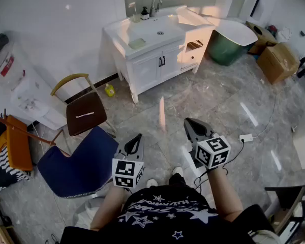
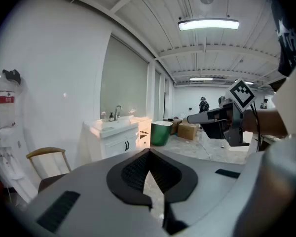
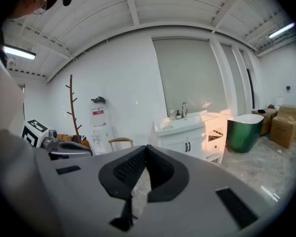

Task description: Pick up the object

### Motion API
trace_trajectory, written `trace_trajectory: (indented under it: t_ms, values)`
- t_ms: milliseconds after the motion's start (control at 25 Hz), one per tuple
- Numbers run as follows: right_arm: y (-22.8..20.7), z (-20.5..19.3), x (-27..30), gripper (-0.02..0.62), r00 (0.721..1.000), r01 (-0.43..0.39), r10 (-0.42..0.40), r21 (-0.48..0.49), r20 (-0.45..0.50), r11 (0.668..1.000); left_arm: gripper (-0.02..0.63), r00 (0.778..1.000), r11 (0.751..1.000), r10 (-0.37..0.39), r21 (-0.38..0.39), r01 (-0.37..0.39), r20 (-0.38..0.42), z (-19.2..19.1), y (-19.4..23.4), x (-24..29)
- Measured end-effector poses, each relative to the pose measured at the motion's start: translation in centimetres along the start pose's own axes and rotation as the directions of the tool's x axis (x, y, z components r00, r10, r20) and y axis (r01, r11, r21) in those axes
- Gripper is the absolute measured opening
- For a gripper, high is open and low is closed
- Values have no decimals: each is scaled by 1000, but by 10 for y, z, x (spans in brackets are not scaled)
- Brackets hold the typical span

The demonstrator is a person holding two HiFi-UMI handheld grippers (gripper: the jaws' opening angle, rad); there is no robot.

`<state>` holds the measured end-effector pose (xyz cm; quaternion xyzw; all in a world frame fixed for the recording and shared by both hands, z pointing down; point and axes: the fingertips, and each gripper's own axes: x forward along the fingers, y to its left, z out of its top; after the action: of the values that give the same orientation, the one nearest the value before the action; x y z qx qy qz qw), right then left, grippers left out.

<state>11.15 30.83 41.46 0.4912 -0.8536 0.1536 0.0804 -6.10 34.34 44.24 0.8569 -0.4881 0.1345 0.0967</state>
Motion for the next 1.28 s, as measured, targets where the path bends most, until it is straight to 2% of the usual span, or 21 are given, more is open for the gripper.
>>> trace_trajectory:
  t_ms: [160, 360, 560, 680, 720, 800, 960, 1120, 1280]
  values:
    - [-2, 3, 2, 12, 1000, 6, -6, 26, 8, 1000, 15, 1000, 1000, 19, -18, -19, -15, 0, 8, 1]
    - [3, -12, 6, 12, 1000, 18, -18, 66, 10, 998, 15, 998, 998, 48, -44, -49, -30, -11, 20, -9]
    - [9, -21, 9, 14, 997, 32, -40, 143, 59, 989, 15, 998, 998, 28, -51, -30, -50, -28, 31, -24]
    - [12, -24, 11, 15, 997, 39, -48, 145, 53, 989, 15, 998, 997, 38, -62, -41, -58, -35, 45, -21]
    - [13, -26, 12, 25, 998, 32, -39, 146, 42, 989, 15, 997, 996, 45, -70, -50, -62, -36, 50, -19]
    - [15, -30, 19, 129, 1000, 8, -10, 146, 12, 989, 15, 996, 994, 59, -87, -65, -67, -36, 58, -15]
    - [14, -40, 41, 260, 998, -21, 27, 107, -58, 994, 15, 994, 992, 72, -100, -81, -85, -40, 68, -5]
    - [4, -44, 78, 295, 992, -64, 73, 86, -102, 994, 15, 990, 987, 91, -120, -104, -107, -41, 79, 14]
    - [-24, -37, 125, 295, 986, -115, 128, 126, -103, 985, 15, 984, 983, 133, -109, -145, -115, -30, 97, 50]
